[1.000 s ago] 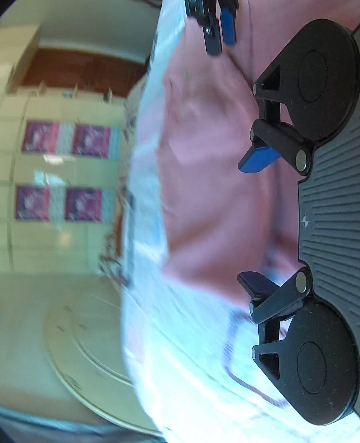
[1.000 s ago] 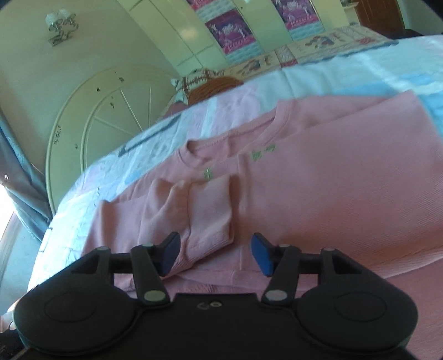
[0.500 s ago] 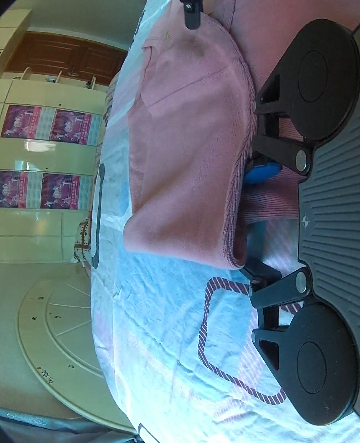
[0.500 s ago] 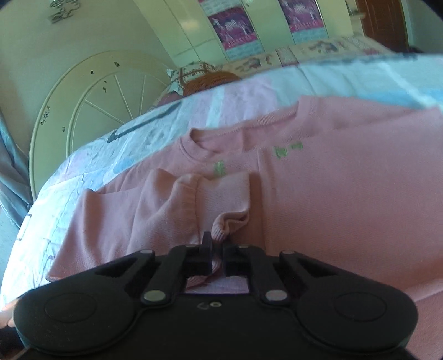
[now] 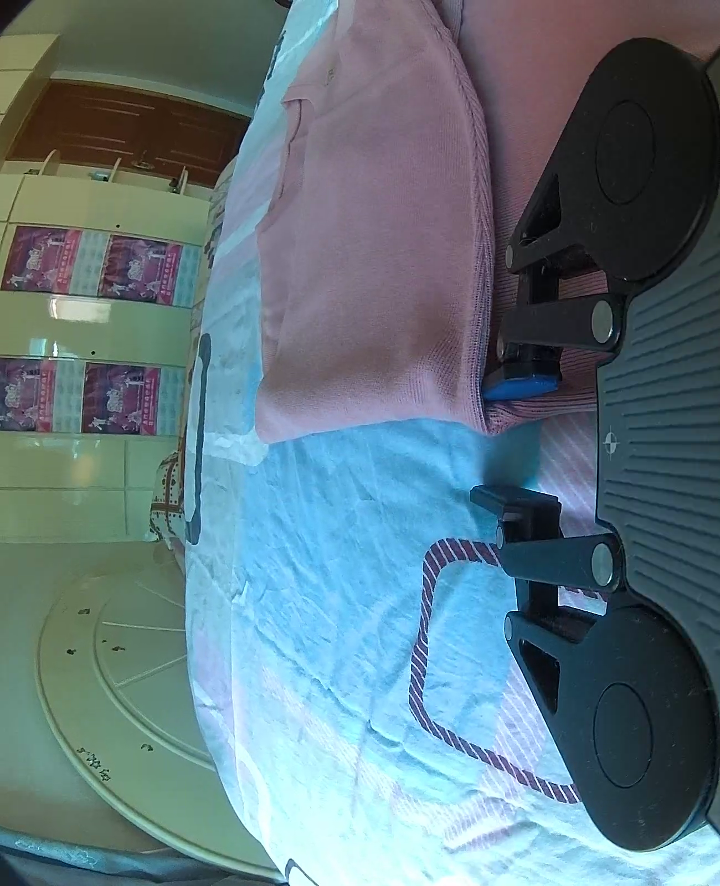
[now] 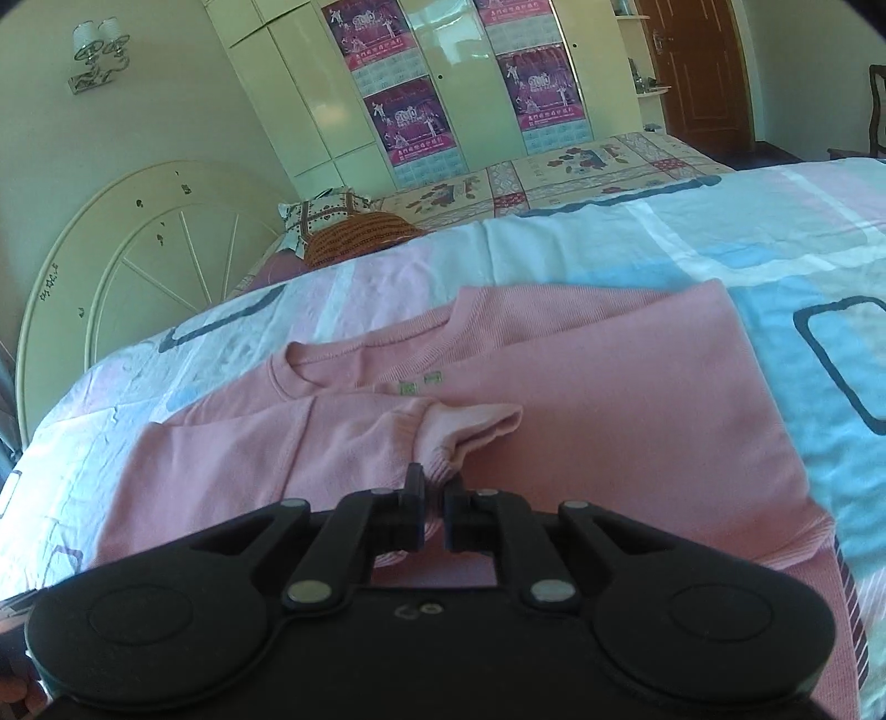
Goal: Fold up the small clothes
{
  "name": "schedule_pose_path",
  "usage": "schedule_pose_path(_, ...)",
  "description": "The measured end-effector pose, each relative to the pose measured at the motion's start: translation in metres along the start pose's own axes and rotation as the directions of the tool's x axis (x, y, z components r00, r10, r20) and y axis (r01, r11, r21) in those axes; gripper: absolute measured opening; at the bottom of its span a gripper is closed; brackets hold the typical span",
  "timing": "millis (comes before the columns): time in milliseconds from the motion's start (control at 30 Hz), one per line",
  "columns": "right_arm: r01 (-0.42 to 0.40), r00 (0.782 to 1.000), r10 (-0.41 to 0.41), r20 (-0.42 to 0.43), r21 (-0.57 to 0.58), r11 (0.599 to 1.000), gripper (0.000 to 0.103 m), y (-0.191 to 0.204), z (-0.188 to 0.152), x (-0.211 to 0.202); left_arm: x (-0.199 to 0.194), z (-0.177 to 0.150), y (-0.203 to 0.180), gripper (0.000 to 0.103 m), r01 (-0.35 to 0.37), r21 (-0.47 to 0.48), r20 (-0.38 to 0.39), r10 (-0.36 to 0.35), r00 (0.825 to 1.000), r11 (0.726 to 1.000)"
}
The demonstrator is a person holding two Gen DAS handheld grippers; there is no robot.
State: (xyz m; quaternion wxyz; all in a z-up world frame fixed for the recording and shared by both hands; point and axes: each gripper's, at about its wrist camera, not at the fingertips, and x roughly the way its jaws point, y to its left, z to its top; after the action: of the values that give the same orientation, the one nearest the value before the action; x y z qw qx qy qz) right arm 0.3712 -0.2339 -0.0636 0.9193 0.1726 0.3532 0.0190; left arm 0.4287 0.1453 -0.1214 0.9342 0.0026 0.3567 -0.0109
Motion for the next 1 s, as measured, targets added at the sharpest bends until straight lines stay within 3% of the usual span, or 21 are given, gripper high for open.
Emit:
schedule_pose_path(300, 0.017, 1.0, -0.017, -0.001, -0.032, 0.999, 0.006, 0.005, -0.007, -0.005, -0.002, -0.001, 0.003, 0.032, 0.014, 0.011, -0.001, -0.014, 1.0, 1.0)
schedule_pose_path(400, 0.055, 0.997, -0.056, -0.043, -0.035, 0.998, 0.007, 0.003, -0.011, 0.009, -0.003, 0.0, 0.003, 0.032, 0.017, 0.02, -0.006, -0.017, 1.0, 1.0)
schedule_pose_path(433, 0.065, 0.996, -0.066, -0.059, -0.027, 0.998, 0.012, -0.001, -0.013, 0.013, -0.004, 0.001, 0.003, 0.033, 0.017, 0.019, -0.009, -0.017, 1.0, 1.0)
schedule_pose_path(467, 0.086, 0.995, -0.087, -0.057, -0.022, 0.996, 0.023, -0.002, -0.014, 0.012, -0.007, 0.002, 0.004, 0.033, 0.02, 0.012, -0.014, -0.019, 1.0, 1.0)
schedule_pose_path(500, 0.134, 0.991, -0.134, -0.015, -0.017, 0.991, 0.032, -0.001, -0.014, 0.004, -0.013, 0.004, 0.006, 0.034, 0.024, -0.001, -0.01, -0.024, 1.0, 1.0)
schedule_pose_path(533, 0.162, 0.986, -0.161, 0.049, -0.006, 0.987, 0.065, -0.002, -0.014, -0.008, -0.021, 0.005, 0.008, 0.038, 0.03, -0.012, 0.014, -0.03, 0.999, 0.999)
schedule_pose_path(567, 0.149, 0.983, -0.148, 0.109, 0.002, 0.989, 0.071, -0.003, -0.013, -0.019, -0.029, 0.007, 0.008, 0.039, 0.041, -0.017, 0.044, -0.04, 0.998, 0.999)
schedule_pose_path(600, 0.115, 0.985, -0.114, 0.131, 0.002, 0.993, 0.065, -0.007, -0.009, -0.023, -0.035, 0.011, 0.006, 0.039, 0.053, -0.013, 0.068, -0.052, 0.996, 0.999)
schedule_pose_path(667, 0.1, 0.992, -0.1, 0.077, 0.007, 0.995, 0.041, -0.014, 0.003, -0.011, -0.036, 0.022, -0.005, 0.039, 0.086, 0.012, 0.095, -0.087, 0.992, 0.996)
schedule_pose_path(733, 0.061, 0.997, -0.065, 0.042, 0.081, 0.995, 0.033, -0.028, 0.014, 0.007, -0.027, 0.034, -0.019, 0.039, 0.099, 0.036, 0.106, -0.102, 0.989, 0.994)
schedule_pose_path(833, 0.048, 0.999, -0.047, -0.007, 0.147, 0.988, 0.037, -0.041, 0.023, 0.035, -0.012, 0.049, -0.032, 0.039, 0.153, 0.014, 0.115, -0.153, 0.981, 0.988)
schedule_pose_path(933, 0.001, 0.998, 0.007, -0.058, 0.137, 0.991, 0.035, -0.038, 0.021, 0.053, 0.025, 0.051, -0.04, 0.039, 0.166, 0.001, 0.023, -0.166, 0.986, 0.986)
schedule_pose_path(967, -0.009, 0.998, 0.015, -0.062, 0.107, 0.994, 0.028, -0.033, 0.02, 0.055, 0.038, 0.048, -0.04, 0.039, 0.161, -0.015, -0.032, -0.162, 0.986, 0.987)
schedule_pose_path(1000, -0.013, 0.997, 0.018, -0.07, 0.063, 0.998, 0.003, -0.026, 0.019, 0.056, 0.043, 0.046, -0.039, 0.039, 0.165, -0.017, -0.032, -0.165, 0.986, 0.986)
